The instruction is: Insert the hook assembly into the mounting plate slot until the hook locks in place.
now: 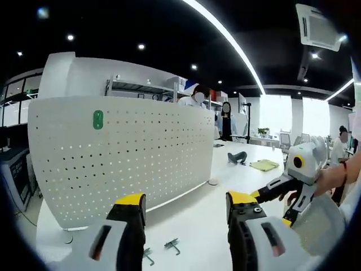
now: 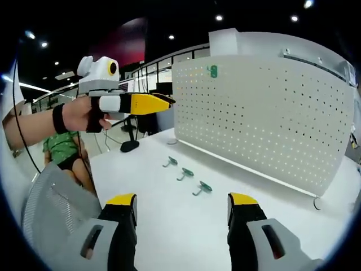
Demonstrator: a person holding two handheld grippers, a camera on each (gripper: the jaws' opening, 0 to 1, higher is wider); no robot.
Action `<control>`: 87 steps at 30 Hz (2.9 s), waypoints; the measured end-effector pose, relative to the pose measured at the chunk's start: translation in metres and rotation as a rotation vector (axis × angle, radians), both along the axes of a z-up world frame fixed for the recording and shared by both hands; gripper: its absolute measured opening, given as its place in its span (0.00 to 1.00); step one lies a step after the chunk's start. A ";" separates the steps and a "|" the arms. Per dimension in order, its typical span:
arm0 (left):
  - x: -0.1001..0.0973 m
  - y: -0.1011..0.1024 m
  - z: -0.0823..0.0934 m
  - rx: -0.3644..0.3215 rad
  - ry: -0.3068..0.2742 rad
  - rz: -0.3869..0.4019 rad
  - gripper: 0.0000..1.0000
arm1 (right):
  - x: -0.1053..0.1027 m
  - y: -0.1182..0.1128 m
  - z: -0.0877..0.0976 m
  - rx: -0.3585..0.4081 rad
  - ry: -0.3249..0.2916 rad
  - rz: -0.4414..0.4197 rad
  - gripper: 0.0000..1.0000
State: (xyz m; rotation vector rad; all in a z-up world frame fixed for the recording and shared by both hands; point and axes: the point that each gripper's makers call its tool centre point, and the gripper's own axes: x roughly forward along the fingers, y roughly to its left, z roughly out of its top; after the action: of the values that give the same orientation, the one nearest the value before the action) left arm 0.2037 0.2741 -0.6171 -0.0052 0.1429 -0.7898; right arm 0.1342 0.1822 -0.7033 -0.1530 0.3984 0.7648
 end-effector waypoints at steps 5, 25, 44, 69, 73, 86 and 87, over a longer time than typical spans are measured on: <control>-0.010 0.009 0.005 0.008 -0.018 0.004 0.60 | 0.005 0.007 0.003 0.004 -0.006 0.012 0.66; -0.036 0.018 -0.017 0.018 0.038 -0.027 0.75 | 0.012 0.014 -0.001 -0.036 0.004 0.057 0.64; -0.052 0.021 -0.035 -0.018 0.080 -0.018 0.83 | 0.033 0.023 -0.007 -0.061 0.031 0.083 0.63; -0.050 0.018 -0.050 -0.028 0.116 -0.029 0.86 | 0.043 0.011 -0.025 -0.105 0.082 0.069 0.61; -0.050 0.017 -0.052 -0.030 0.122 -0.033 0.86 | 0.048 0.011 -0.028 -0.108 0.088 0.069 0.60; -0.052 0.019 -0.057 -0.010 0.139 -0.050 0.86 | 0.055 0.020 -0.042 -0.130 0.114 0.095 0.60; -0.053 0.020 -0.058 -0.010 0.140 -0.050 0.86 | 0.056 0.020 -0.043 -0.131 0.116 0.096 0.60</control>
State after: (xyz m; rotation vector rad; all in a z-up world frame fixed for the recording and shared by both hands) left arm 0.1509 0.2938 -0.6748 -0.0664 0.2728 -0.8398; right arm 0.1903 0.2026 -0.7462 -0.2533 0.5551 0.8451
